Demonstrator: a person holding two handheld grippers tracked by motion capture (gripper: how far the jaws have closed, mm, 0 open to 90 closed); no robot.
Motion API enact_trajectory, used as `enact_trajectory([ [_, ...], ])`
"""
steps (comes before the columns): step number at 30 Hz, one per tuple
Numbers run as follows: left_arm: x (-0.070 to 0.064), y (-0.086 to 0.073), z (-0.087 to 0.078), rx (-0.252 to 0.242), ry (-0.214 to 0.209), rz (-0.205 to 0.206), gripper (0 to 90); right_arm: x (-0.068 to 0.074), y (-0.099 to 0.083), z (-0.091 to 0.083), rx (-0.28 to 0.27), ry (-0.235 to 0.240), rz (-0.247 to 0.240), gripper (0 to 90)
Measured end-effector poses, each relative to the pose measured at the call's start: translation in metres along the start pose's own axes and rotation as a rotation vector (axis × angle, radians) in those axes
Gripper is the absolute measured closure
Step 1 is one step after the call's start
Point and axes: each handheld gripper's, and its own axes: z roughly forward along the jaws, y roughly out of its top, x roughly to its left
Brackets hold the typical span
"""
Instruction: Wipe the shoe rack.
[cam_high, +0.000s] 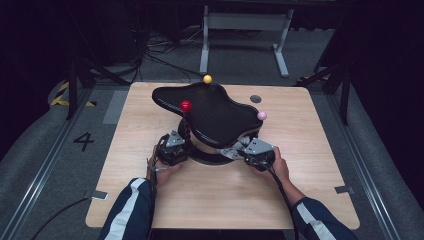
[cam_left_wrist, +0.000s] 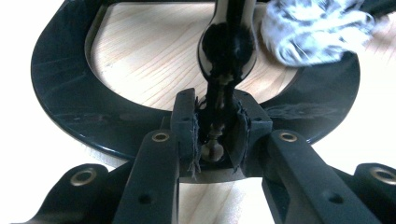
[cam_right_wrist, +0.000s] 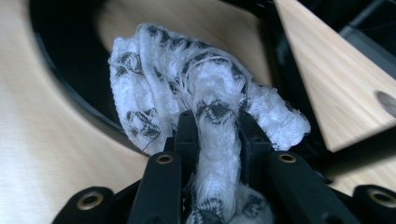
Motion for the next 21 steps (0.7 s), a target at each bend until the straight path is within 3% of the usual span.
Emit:
enact_trajectory([
  [1,0.000,0.000,0.000,0.002,0.001,0.000,73.4,-0.008,-0.004,0.001,0.012,-0.033,0.014,74.5],
  [5,0.000,0.000,0.000,0.002,-0.003,-0.001,73.3,-0.020,-0.008,0.002,0.030,-0.053,0.043,74.8],
  [6,0.000,0.000,0.000,0.003,-0.006,-0.012,73.3,-0.027,-0.011,0.003,0.031,-0.061,0.069,74.8],
  [8,0.000,0.000,0.000,0.003,-0.007,-0.013,73.2,-0.030,-0.013,0.003,0.036,-0.068,0.071,74.8],
  [13,0.001,0.000,0.000,0.002,-0.010,-0.016,73.1,-0.030,-0.013,0.004,0.031,-0.070,0.071,75.2],
  [21,0.001,0.000,0.000,-0.001,-0.013,0.000,71.4,-0.013,-0.011,0.001,-0.001,-0.032,0.050,75.6],
])
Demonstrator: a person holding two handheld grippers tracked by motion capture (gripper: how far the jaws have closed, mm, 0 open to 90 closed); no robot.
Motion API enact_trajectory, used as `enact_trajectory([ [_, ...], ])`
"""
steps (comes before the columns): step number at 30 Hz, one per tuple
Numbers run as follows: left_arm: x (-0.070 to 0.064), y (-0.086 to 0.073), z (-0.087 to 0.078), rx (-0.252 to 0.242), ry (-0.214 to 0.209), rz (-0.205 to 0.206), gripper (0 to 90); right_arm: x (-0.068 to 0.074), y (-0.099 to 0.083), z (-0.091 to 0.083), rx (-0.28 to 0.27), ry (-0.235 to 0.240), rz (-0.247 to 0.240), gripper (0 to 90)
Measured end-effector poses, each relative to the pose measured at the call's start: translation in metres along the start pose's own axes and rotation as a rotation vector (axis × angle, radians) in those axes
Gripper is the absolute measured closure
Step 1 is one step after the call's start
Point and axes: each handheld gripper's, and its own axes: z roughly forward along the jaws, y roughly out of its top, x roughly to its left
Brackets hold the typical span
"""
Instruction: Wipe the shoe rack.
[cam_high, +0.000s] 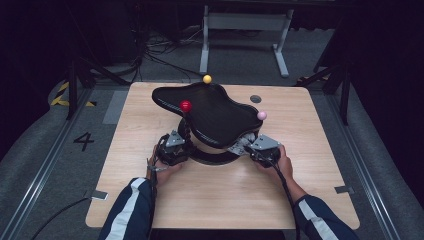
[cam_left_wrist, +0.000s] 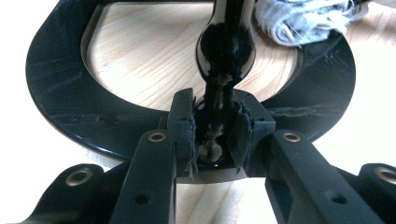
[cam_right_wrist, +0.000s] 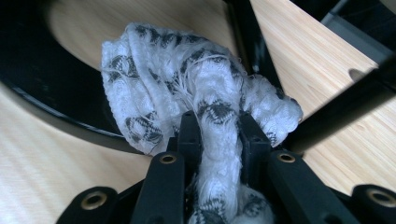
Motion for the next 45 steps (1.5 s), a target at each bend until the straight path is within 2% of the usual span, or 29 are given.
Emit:
enact_trajectory([
  [2,0.000,0.000,0.000,0.008,0.001,0.007,71.5,0.004,0.001,-0.001,-0.004,0.009,-0.003,75.5],
  [3,-0.001,0.000,0.000,0.002,-0.001,-0.006,71.5,0.005,0.002,-0.001,-0.007,0.016,0.000,75.5],
  [5,0.000,0.000,-0.001,0.004,0.011,0.001,71.4,0.010,0.003,-0.002,-0.014,0.028,-0.012,75.5],
  [9,0.000,0.000,-0.001,0.003,0.004,-0.015,71.5,0.017,0.006,-0.003,-0.020,0.051,-0.013,75.5],
  [12,0.000,-0.001,-0.001,0.001,0.012,-0.009,71.5,0.024,0.008,-0.003,-0.028,0.041,-0.018,75.6],
  [14,-0.001,-0.001,-0.001,-0.002,0.009,-0.021,71.5,0.029,0.009,-0.003,-0.034,0.051,-0.024,75.6],
  [16,0.000,-0.001,-0.001,-0.002,0.014,-0.012,71.5,0.031,0.011,-0.003,-0.031,0.053,-0.039,75.6],
  [17,-0.001,-0.001,-0.001,-0.004,0.007,-0.028,71.5,0.030,0.010,-0.003,-0.031,0.055,-0.040,75.5],
  [19,-0.001,-0.001,-0.001,0.002,0.006,-0.016,71.5,0.027,0.010,-0.002,-0.032,0.061,-0.031,75.4],
  [22,-0.001,0.000,-0.001,0.004,0.012,-0.006,71.7,0.023,0.008,0.000,-0.028,0.010,-0.051,75.5],
  [28,-0.001,0.000,-0.001,0.005,0.012,-0.006,71.8,-0.001,0.000,0.005,0.008,-0.069,-0.001,75.6],
  [29,-0.001,0.000,-0.001,0.002,0.011,-0.007,71.7,-0.001,0.000,0.005,0.008,-0.069,-0.001,75.6],
  [31,-0.001,0.000,-0.001,0.005,0.014,-0.003,71.5,-0.008,-0.005,0.006,0.031,-0.104,-0.007,75.7],
  [37,-0.001,0.000,-0.001,0.002,0.016,-0.002,71.5,-0.009,-0.005,0.007,0.045,-0.130,-0.037,75.7],
  [40,-0.001,0.000,-0.001,0.002,0.015,-0.002,71.6,-0.010,-0.004,0.007,0.050,-0.107,-0.019,75.8],
  [45,-0.001,0.000,0.000,0.002,0.016,-0.002,71.6,-0.003,0.000,0.006,0.047,-0.076,-0.044,75.8],
])
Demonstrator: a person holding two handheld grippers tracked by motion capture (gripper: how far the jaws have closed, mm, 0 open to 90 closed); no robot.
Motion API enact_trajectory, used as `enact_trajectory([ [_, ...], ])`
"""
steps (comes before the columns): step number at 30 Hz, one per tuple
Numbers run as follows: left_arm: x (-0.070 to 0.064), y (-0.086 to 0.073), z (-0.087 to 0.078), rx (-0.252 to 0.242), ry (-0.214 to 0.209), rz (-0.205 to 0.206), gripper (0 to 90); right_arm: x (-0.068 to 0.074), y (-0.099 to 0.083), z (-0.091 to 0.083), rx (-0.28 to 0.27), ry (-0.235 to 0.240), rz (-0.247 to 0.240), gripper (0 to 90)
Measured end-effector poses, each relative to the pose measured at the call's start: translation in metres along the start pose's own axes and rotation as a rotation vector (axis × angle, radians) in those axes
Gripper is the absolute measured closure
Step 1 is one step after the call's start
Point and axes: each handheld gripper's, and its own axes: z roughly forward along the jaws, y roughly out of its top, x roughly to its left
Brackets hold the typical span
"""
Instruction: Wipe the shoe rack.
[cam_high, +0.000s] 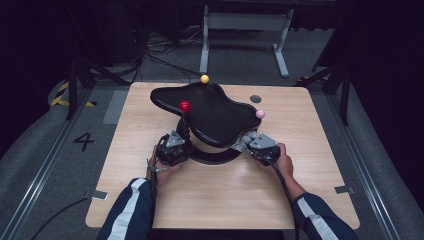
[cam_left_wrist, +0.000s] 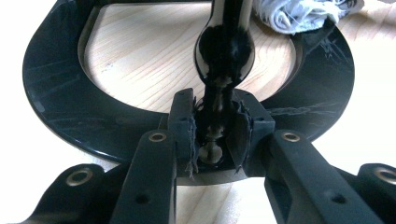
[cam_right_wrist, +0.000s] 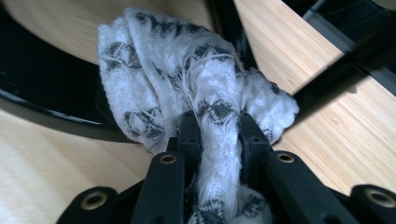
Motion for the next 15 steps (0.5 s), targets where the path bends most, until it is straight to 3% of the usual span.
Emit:
enact_trajectory([
  [4,0.000,0.000,0.000,-0.003,-0.001,0.000,71.5,0.009,0.004,-0.003,-0.014,0.029,-0.026,75.7],
  [10,0.000,0.000,0.000,0.001,-0.003,-0.001,71.1,0.020,0.010,-0.008,-0.027,0.092,-0.012,75.4],
  [12,0.000,0.000,0.000,0.001,-0.004,0.000,70.8,0.024,0.012,-0.009,-0.034,0.111,-0.033,75.3],
  [15,0.000,0.000,0.000,0.001,-0.004,-0.001,70.8,0.026,0.013,-0.010,-0.033,0.108,-0.047,75.3],
])
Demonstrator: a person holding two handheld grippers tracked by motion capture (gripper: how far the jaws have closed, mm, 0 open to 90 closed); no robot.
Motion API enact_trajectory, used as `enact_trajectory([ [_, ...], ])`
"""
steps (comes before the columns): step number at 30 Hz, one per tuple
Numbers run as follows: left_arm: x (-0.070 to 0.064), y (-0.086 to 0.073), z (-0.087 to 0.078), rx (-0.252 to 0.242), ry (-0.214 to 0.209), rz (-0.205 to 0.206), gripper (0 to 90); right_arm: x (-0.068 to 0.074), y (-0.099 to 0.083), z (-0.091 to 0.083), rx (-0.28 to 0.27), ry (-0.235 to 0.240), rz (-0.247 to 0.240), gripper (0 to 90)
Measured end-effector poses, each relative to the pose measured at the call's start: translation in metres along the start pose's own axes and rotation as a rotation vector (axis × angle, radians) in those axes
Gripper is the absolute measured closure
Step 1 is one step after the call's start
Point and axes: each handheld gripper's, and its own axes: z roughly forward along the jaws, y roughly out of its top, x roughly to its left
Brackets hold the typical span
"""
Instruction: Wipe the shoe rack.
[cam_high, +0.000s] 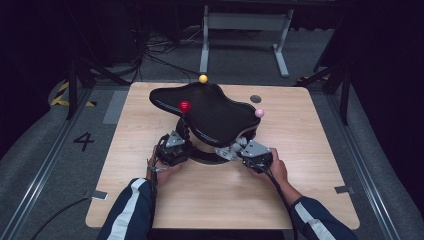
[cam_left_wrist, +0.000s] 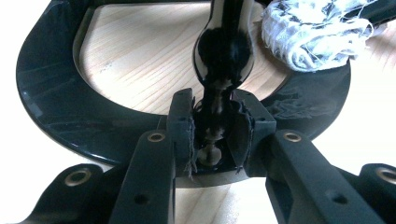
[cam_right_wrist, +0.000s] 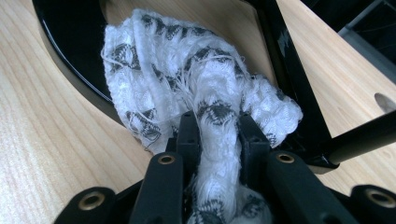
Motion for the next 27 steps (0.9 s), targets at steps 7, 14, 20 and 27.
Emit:
enact_trajectory([
  [7,0.000,0.000,0.000,0.004,-0.001,-0.004,70.7,-0.014,-0.007,0.004,0.017,-0.050,0.039,75.2],
  [14,-0.001,0.000,0.000,-0.002,0.001,-0.003,70.5,-0.040,-0.018,0.008,0.032,-0.088,0.115,74.2],
  [20,-0.002,-0.001,0.000,-0.005,-0.002,0.000,69.5,-0.042,-0.019,0.009,0.032,-0.092,0.110,74.2],
  [27,-0.001,0.000,-0.001,-0.001,-0.006,0.003,69.3,-0.026,-0.009,0.008,0.025,-0.055,0.054,74.8],
])
